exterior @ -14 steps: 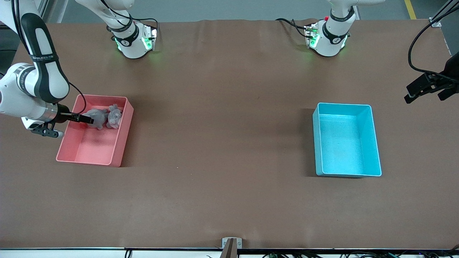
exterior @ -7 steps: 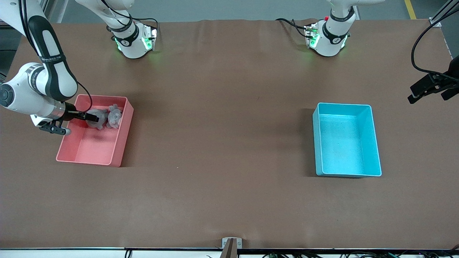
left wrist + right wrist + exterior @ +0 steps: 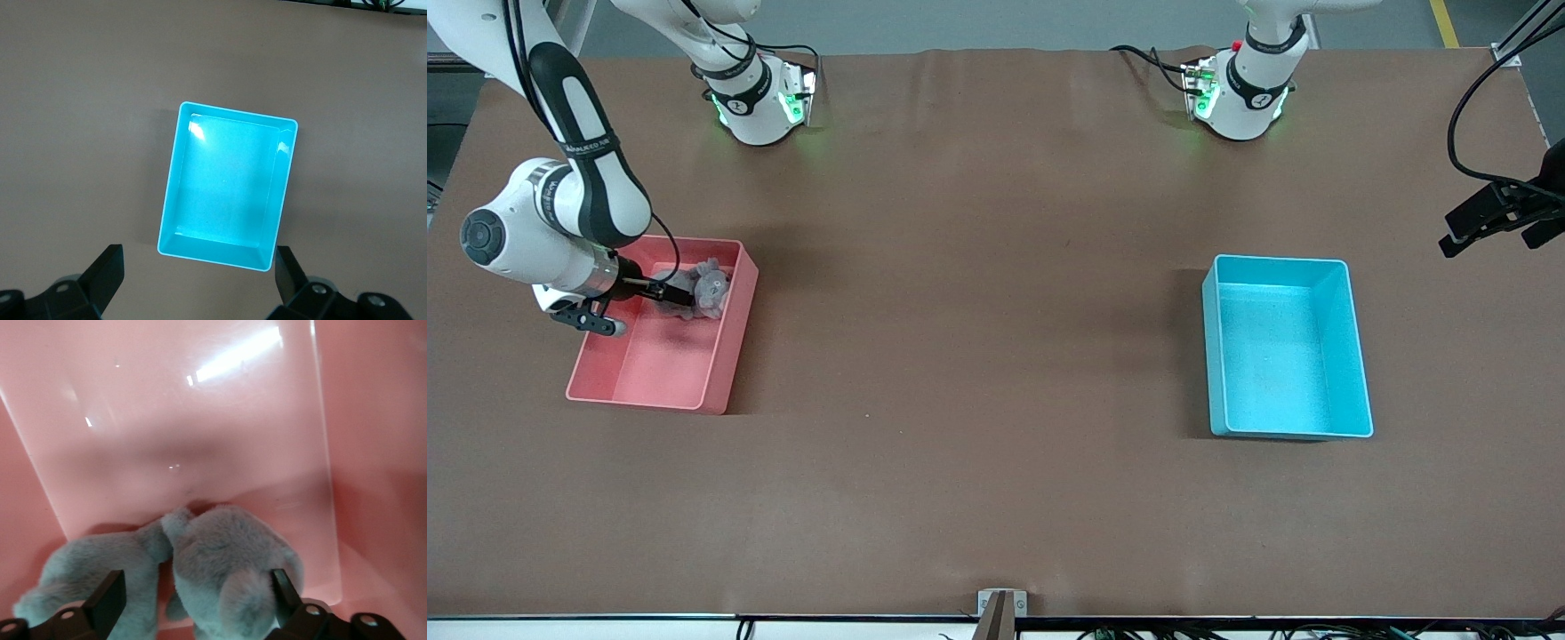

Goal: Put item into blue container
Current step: 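Reach the right gripper down into the pink box toward the plush toys, then close the right gripper on one grey plush toy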

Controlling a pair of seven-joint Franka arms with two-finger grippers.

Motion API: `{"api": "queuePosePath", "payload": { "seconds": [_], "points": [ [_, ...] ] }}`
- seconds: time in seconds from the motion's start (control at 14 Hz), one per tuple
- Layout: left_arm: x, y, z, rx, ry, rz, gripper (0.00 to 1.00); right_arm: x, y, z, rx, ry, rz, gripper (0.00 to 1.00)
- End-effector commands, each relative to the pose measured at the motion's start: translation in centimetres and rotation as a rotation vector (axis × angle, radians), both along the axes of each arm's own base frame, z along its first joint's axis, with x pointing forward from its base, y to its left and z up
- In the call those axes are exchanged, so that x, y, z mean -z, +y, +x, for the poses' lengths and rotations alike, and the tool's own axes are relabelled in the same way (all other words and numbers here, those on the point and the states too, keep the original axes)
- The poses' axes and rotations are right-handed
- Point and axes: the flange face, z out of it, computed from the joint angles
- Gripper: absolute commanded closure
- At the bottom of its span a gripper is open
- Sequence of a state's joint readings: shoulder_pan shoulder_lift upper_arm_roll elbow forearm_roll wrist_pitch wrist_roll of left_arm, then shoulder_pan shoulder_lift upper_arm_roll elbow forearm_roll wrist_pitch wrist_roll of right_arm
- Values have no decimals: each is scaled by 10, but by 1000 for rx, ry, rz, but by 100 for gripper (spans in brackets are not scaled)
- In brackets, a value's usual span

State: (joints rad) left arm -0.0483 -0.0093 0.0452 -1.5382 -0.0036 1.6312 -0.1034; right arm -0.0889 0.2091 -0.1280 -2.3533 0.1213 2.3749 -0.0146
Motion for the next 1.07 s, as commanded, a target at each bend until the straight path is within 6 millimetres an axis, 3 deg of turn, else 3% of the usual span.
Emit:
{"api": "queuePosePath", "payload": {
  "seconds": [0.0, 1.0],
  "points": [
    [-2, 3, -1, -9, 4, -24, 0, -5, 2, -10, 26, -14, 7, 8],
    [-3, 3, -1, -9, 3, -24, 0, 14, -5, -16, 9, 35, -2, 14]
  ]
}}
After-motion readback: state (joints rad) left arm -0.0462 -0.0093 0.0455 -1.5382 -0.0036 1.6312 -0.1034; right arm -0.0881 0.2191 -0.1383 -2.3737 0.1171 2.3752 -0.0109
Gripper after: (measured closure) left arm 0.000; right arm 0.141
